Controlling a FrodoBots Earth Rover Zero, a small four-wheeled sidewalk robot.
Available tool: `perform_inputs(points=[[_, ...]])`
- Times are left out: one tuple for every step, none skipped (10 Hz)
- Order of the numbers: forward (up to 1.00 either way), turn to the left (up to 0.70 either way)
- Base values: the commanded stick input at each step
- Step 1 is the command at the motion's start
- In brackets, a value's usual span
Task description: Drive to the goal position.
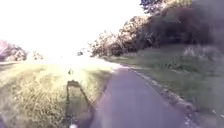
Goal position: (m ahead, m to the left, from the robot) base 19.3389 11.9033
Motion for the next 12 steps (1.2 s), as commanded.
perform_inputs(points=[[0.85, -0.34], [0.85, 0.0], [0.85, 0.0], [0.85, 0.0], [0.85, 0.0], [0.85, 0.0], [0.85, 0.0], [0.85, 0.0], [0.85, 0.0], [0.85, -0.05], [0.85, -0.16], [0.85, -0.2]])
